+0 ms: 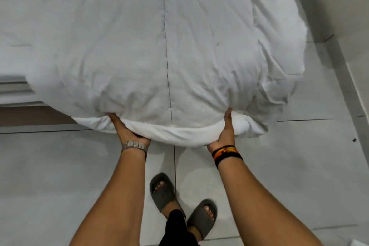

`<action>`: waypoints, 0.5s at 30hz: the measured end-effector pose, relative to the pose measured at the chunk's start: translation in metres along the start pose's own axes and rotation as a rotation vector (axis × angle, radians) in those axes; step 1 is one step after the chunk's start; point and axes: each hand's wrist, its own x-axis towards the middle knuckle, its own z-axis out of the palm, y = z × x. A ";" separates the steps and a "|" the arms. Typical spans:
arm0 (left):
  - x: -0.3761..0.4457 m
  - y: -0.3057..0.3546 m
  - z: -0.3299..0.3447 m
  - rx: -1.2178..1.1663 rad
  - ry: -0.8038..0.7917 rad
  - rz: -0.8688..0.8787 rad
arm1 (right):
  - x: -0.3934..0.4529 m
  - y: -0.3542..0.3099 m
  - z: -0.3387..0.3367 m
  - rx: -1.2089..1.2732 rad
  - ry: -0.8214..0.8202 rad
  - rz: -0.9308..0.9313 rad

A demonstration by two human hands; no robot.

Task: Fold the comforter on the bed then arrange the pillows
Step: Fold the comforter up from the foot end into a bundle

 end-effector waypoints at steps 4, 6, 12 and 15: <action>-0.086 0.016 0.003 0.041 -0.015 -0.074 | -0.085 -0.008 0.009 0.012 0.129 -0.023; -0.132 0.026 0.005 0.023 0.010 -0.110 | -0.128 -0.023 0.031 0.026 0.156 -0.013; -0.244 0.044 0.042 0.009 0.044 -0.110 | -0.219 -0.057 0.111 0.005 0.173 -0.124; -0.269 0.084 0.068 -0.024 0.053 -0.049 | -0.247 -0.077 0.150 -0.050 0.391 -0.204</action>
